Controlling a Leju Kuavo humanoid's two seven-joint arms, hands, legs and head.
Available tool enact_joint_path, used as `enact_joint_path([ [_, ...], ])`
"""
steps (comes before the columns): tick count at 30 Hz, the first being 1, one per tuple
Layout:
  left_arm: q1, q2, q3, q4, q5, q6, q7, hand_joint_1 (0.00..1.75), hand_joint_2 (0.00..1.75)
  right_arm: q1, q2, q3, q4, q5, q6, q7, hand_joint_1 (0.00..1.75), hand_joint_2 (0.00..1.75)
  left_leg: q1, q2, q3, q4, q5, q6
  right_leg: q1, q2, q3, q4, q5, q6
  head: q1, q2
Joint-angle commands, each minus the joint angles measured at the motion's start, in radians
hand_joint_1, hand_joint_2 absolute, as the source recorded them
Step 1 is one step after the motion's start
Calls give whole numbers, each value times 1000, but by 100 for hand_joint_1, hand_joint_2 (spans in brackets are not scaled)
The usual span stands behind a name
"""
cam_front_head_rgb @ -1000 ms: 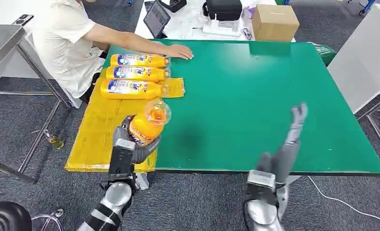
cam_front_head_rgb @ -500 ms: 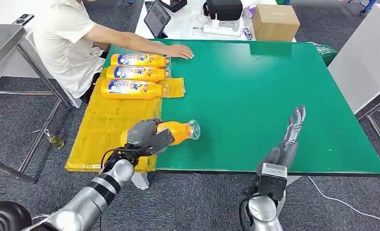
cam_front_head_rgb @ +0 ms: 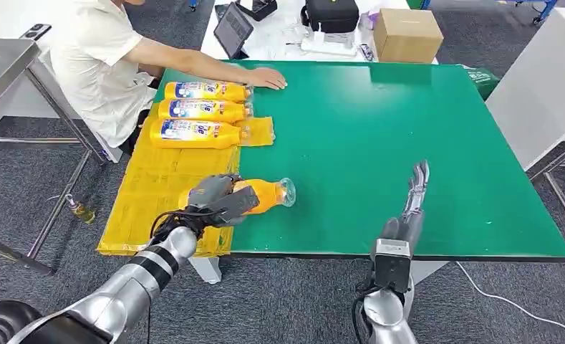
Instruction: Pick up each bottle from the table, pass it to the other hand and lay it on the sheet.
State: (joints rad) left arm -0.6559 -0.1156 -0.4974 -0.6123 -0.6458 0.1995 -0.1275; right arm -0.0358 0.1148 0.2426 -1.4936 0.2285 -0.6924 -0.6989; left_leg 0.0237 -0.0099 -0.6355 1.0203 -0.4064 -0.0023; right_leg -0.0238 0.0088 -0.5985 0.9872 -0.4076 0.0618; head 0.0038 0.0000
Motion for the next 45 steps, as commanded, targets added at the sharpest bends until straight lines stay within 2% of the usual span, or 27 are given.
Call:
enact_joint_path([
  [1,-26,23,-25,175,-39,15,53,166,175,-62,-34,15,168,-21,-1,1,0,0,0,4,4,-1,-1,1,0,3,2,-1,1,-2,-1,0],
  [8,-26,23,-25,175,-39,15,53,166,175,-62,-34,15,168,-21,-1,1,0,0,0,6,6,-2,-1,1,1,4,4,-2,1,-3,0,0],
  [9,-26,22,-20,179,-37,8,53,159,175,-62,-34,10,171,-28,1,1,0,0,0,5,6,-2,-1,1,1,3,3,-2,1,-3,-1,0],
  [10,-26,22,-18,182,-37,3,53,145,175,-63,-34,6,177,-32,3,1,0,0,0,4,5,-1,-1,1,0,3,3,-1,1,-3,0,0],
  [11,-26,21,-14,187,-36,-5,53,84,175,-65,-33,1,183,-41,12,1,0,0,0,6,7,-2,-1,1,1,3,4,-2,1,-4,-1,0],
  [12,-27,19,-10,190,-33,-10,54,38,175,-67,-32,-1,188,-44,17,1,0,0,0,7,8,-3,-1,2,1,4,5,-3,2,-5,0,0],
  [13,-29,17,-3,197,-29,-21,54,14,175,-67,-32,-2,189,-45,20,1,0,0,0,5,7,-2,-1,1,1,3,4,-2,1,-4,0,0],
  [15,-34,16,1,206,-29,-33,54,0,175,-71,-27,-5,200,-52,31,1,0,0,0,6,7,-3,-1,2,1,3,5,-2,1,-4,0,0],
  [36,-25,5,3,212,-60,-33,-16,0,175,-57,-36,-25,241,-65,21,1,0,0,0,3,6,-2,-1,1,1,1,4,-2,1,-5,0,0],
  [38,-3,-11,64,177,24,-63,-122,0,175,-54,-38,-23,240,-68,16,1,0,0,0,2,5,-1,-1,1,0,1,3,-1,1,-4,0,0],
  [39,-3,-11,64,177,24,-63,-122,0,175,-54,-38,-23,240,-68,16,1,0,0,0,3,6,-2,-1,2,1,1,4,-2,1,-5,0,0],
  [40,35,-40,149,99,176,-179,-299,0,175,-52,-38,-19,238,-73,22,1,0,0,-1,3,6,-2,-1,1,0,1,4,-2,1,-4,-1,0],
  [42,47,-49,154,66,195,-185,-322,0,175,-52,-38,-16,237,-74,18,1,0,0,0,3,7,-3,-2,3,1,0,6,-3,1,-6,-1,0],
  [43,88,-60,154,-42,237,-208,-320,0,175,-50,-40,-9,235,-79,10,1,0,0,0,1,5,-1,-1,2,0,-1,4,-2,1,-4,-1,0],
  [45,88,-60,154,-42,237,-208,-320,0,175,-50,-40,-9,235,-79,10,1,0,0,0,0,4,-1,-1,2,1,-2,4,-2,0,-5,0,0],
])
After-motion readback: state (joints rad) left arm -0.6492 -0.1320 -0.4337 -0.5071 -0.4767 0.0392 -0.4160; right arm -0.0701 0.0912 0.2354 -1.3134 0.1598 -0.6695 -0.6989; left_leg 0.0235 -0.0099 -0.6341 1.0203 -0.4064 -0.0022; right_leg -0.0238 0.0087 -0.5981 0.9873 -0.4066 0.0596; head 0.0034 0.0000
